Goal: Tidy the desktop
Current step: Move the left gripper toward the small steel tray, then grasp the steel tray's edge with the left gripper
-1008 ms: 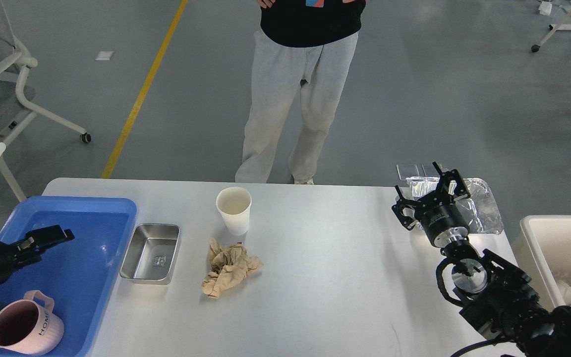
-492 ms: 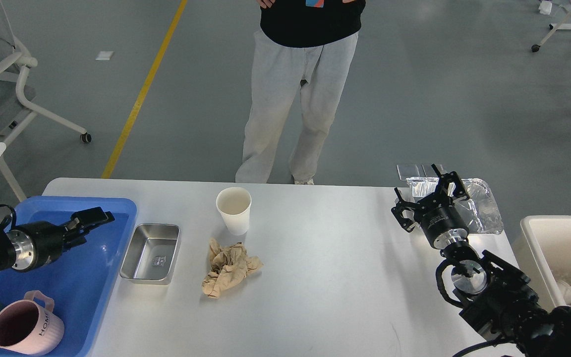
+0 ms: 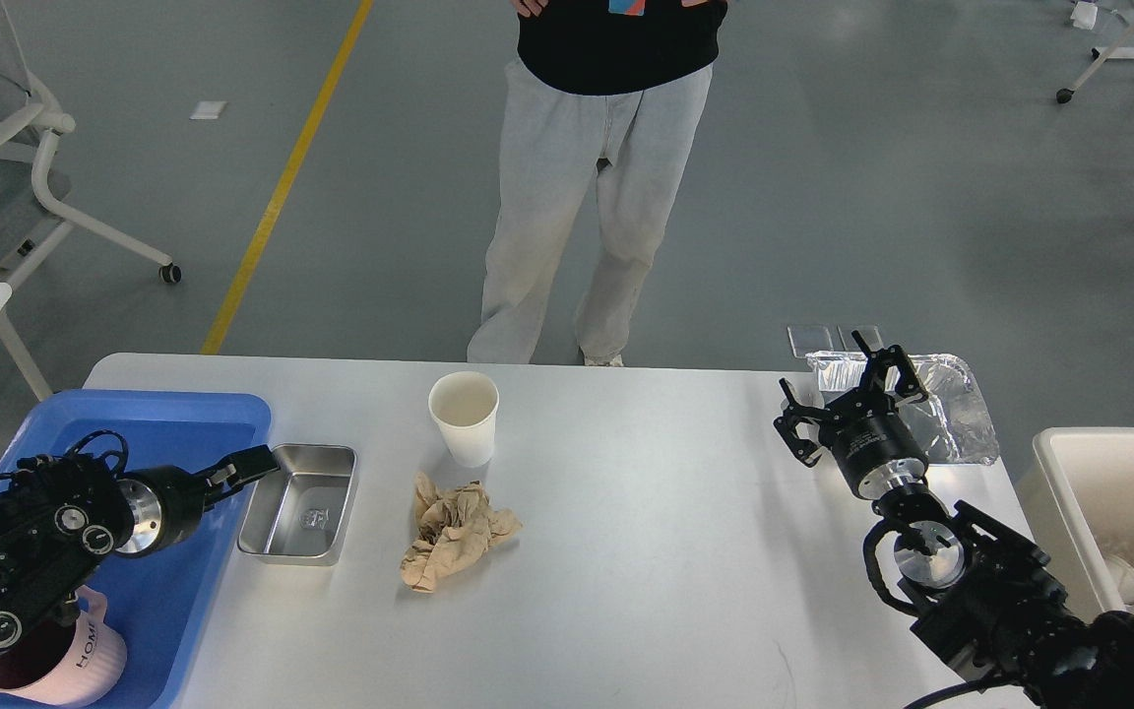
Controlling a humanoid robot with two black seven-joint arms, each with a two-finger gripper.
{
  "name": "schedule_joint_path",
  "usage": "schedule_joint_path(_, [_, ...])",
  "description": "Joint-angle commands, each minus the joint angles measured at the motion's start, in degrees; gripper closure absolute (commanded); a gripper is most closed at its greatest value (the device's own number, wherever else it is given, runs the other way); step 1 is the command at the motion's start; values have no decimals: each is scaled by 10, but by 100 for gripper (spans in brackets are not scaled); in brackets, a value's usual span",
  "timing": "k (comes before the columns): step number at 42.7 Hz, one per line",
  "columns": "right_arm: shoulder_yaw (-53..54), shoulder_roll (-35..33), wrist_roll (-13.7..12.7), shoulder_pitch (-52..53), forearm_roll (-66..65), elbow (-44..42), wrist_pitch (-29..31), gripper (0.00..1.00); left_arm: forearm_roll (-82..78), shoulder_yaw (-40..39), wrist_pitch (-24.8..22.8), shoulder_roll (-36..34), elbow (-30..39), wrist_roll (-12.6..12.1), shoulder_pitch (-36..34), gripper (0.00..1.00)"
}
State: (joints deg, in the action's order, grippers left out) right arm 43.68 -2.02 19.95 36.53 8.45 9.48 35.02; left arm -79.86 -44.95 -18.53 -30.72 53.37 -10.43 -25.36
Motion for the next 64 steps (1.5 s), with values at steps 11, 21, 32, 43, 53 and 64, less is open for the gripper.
schedule_joint_path(11, [0,0,0,-1,0,0,0,0,-1,21,28,14,-4,0,-4,23])
schedule_joint_path(21, [-5,0,0,2,0,0,0,0,1,25,23,12,-4,2,-8,32])
schedule_joint_path(32, [-11,0,0,4,0,0,0,0,2,25,-11,11,-4,-2,-11,55])
schedule_joint_path(43, [-11,-1,0,4,0,0,0,0,2,25,-49,7,-4,-6,-13,70])
schedule_joint_path(53, [-11,-2,0,4,0,0,0,0,2,24,-84,0,-3,-6,-22,92])
schedule_joint_path(64, [-11,-2,0,6,0,0,0,0,4,17,-121,-12,-3,-6,-26,100])
